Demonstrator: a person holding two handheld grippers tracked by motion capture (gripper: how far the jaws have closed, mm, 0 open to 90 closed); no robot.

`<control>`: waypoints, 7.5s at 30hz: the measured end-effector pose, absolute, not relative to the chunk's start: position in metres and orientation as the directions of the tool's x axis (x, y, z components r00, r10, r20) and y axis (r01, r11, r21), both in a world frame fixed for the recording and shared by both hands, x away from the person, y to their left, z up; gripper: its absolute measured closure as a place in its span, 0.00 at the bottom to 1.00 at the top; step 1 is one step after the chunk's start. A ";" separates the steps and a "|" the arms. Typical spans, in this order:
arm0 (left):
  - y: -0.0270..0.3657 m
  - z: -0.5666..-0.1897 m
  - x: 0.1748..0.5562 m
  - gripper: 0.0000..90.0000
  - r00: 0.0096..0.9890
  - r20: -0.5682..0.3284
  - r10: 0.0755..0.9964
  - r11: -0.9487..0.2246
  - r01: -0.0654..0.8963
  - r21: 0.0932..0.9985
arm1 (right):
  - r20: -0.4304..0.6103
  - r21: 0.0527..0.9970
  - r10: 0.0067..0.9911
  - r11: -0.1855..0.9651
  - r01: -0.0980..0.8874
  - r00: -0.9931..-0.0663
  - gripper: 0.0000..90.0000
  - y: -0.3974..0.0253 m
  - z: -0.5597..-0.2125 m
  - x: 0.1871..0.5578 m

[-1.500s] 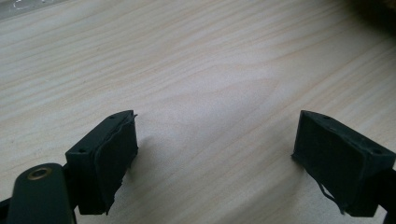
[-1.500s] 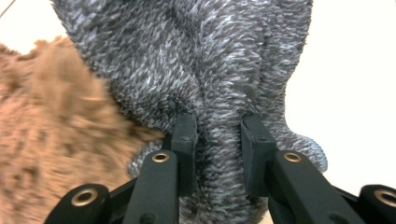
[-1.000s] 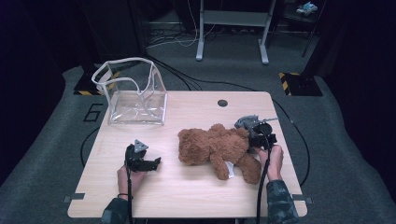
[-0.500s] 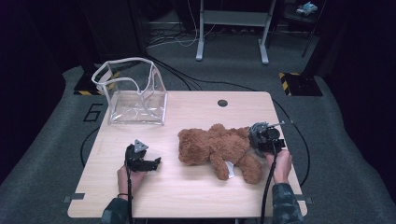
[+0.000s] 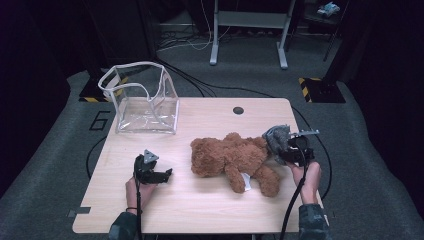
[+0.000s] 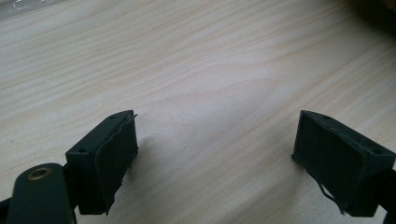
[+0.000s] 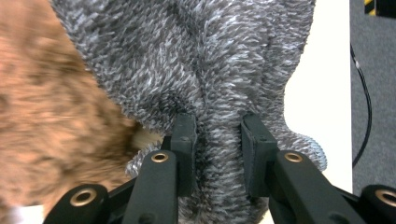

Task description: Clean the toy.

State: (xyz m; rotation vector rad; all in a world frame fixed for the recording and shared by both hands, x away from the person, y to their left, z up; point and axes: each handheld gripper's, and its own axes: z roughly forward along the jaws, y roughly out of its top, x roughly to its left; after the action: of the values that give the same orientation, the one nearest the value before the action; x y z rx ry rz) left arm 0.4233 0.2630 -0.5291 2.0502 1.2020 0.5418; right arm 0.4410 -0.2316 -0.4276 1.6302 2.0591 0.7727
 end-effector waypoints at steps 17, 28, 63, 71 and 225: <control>0.263 -0.529 0.423 0.15 0.485 0.010 0.875 -0.334 0.587 0.738 | -0.001 0.593 0.947 0.260 0.762 -0.322 0.78 -0.196 -0.444 0.449; 0.263 -0.529 0.423 0.15 0.485 0.010 0.875 -0.334 0.587 0.738 | -0.054 0.476 0.952 0.290 0.830 -0.302 0.78 -0.198 -0.485 0.460; 0.263 -0.529 0.424 0.15 0.484 0.011 0.875 -0.333 0.585 0.739 | -0.071 0.501 0.945 0.311 0.808 -0.320 0.78 -0.193 -0.475 0.456; 0.263 -0.529 0.424 0.15 0.486 0.009 0.874 -0.334 0.586 0.738 | -0.064 0.485 0.953 0.289 0.825 -0.296 0.78 -0.197 -0.481 0.457; 0.262 -0.531 0.427 0.01 0.485 0.016 0.874 -0.348 0.604 0.717 | -0.041 0.605 0.892 0.381 0.699 -0.451 0.76 -0.154 -0.462 0.376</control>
State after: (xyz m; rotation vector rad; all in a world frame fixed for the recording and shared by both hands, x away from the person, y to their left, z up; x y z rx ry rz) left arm 0.4267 0.2622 -0.5306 2.0777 1.2142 0.5328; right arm 0.3763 -0.1540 -0.4622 1.3838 2.2849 0.7394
